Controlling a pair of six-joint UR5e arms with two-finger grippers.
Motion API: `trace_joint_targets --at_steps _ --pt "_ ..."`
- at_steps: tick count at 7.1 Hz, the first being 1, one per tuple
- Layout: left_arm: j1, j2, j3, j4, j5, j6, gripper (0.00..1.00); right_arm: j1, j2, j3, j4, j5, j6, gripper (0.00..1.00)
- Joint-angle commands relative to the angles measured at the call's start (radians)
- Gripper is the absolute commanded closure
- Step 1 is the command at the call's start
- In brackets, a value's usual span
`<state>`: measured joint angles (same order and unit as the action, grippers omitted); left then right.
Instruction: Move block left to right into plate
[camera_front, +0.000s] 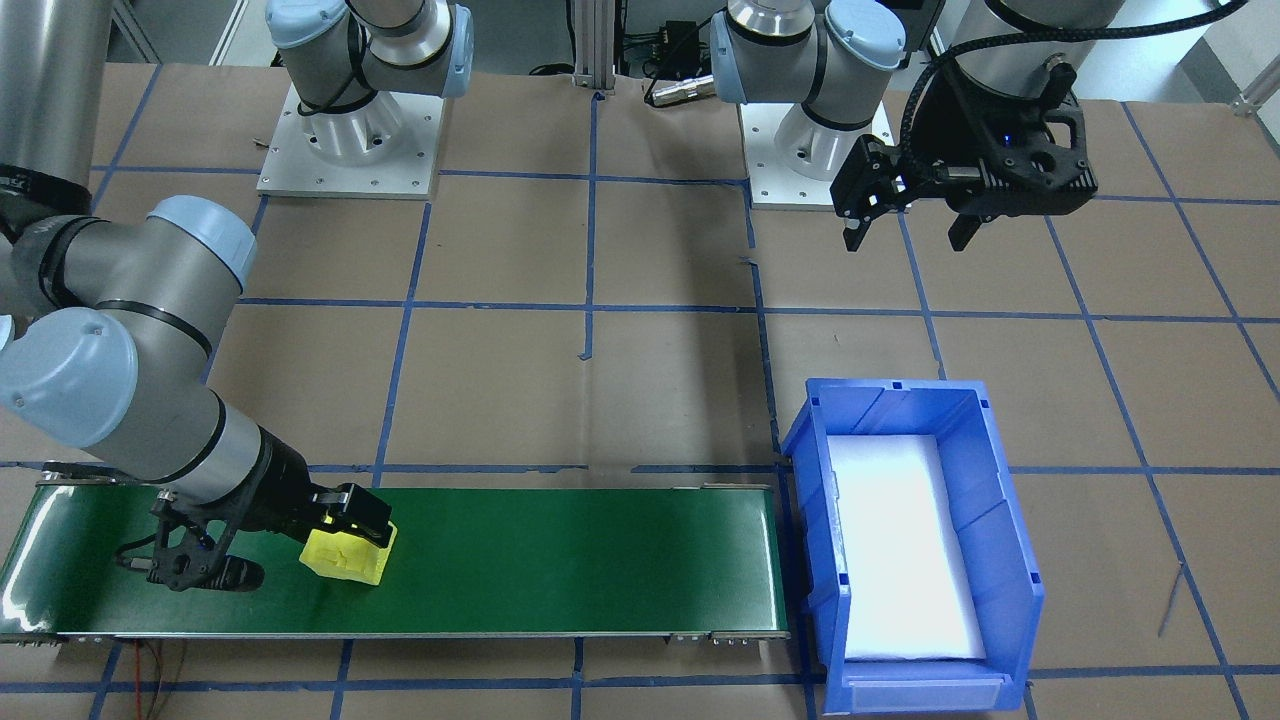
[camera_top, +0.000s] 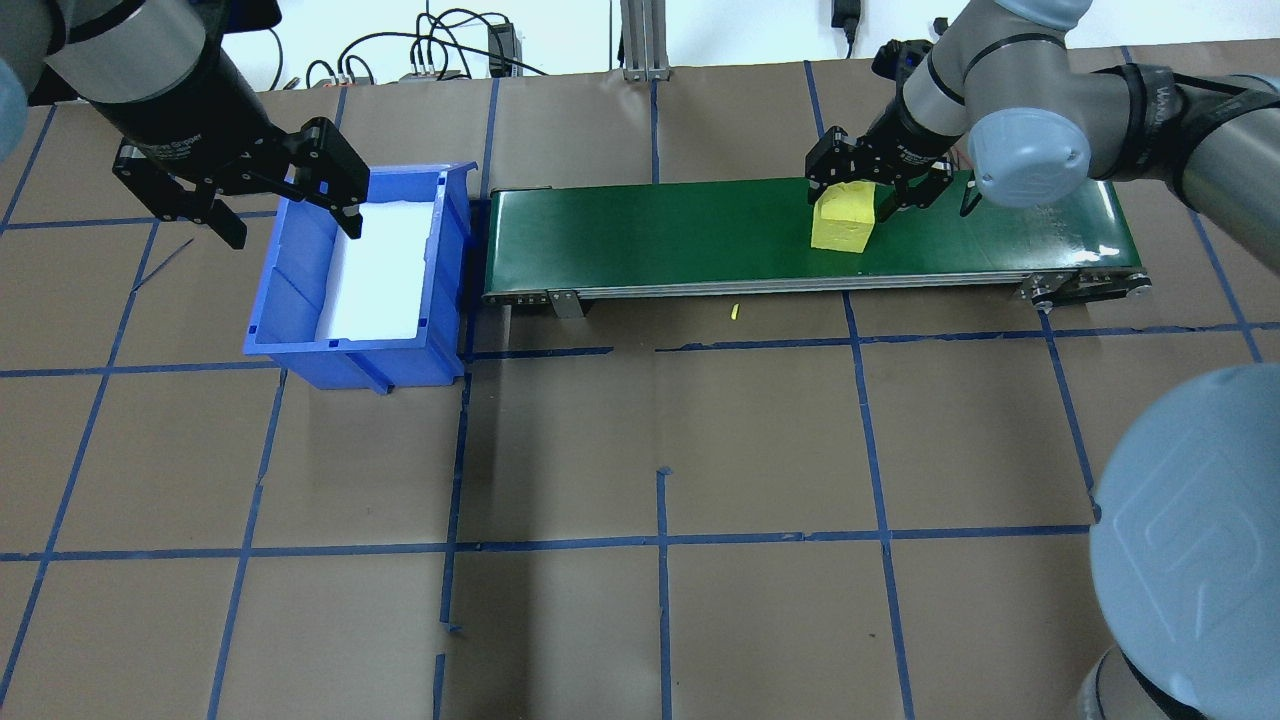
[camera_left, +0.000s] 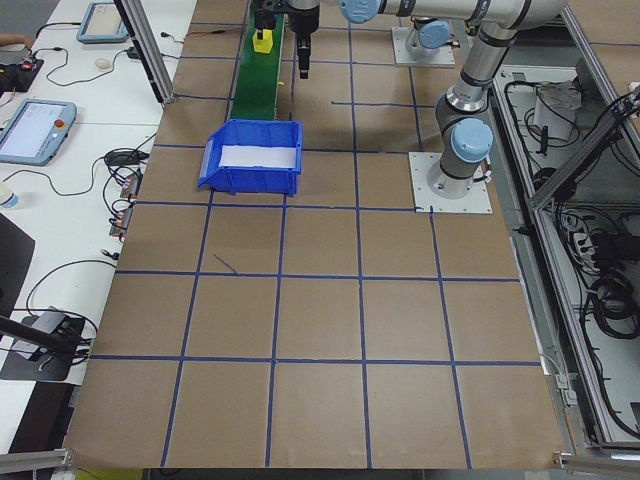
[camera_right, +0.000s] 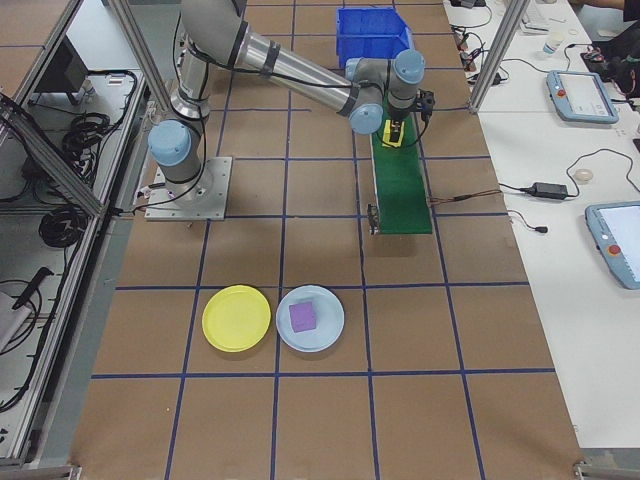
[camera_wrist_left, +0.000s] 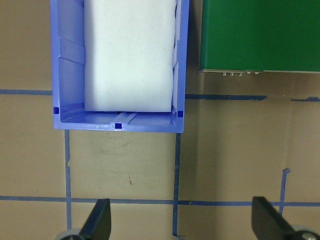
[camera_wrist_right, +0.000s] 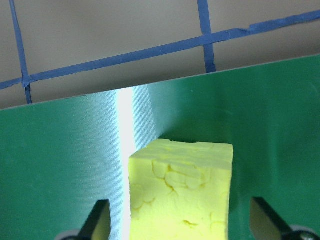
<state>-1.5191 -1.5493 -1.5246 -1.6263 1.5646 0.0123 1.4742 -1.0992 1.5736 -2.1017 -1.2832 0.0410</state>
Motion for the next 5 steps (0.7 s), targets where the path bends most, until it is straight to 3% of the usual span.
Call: trace_joint_targets --at_steps 1,2,4,5 --pt "0.000 0.000 0.001 0.002 0.000 0.000 0.00 -0.002 0.025 0.011 -0.041 -0.078 -0.076 0.51" --pt "-0.001 0.000 0.000 0.002 0.000 0.000 0.00 -0.003 0.010 0.006 -0.040 -0.125 -0.122 0.62" --pt "0.000 0.000 0.000 0.003 0.000 0.000 0.00 -0.021 -0.088 0.020 -0.017 -0.377 -0.420 0.68" --pt "0.000 0.000 0.000 0.003 0.000 0.000 0.00 -0.090 -0.155 0.031 0.046 -0.494 -0.582 0.70"
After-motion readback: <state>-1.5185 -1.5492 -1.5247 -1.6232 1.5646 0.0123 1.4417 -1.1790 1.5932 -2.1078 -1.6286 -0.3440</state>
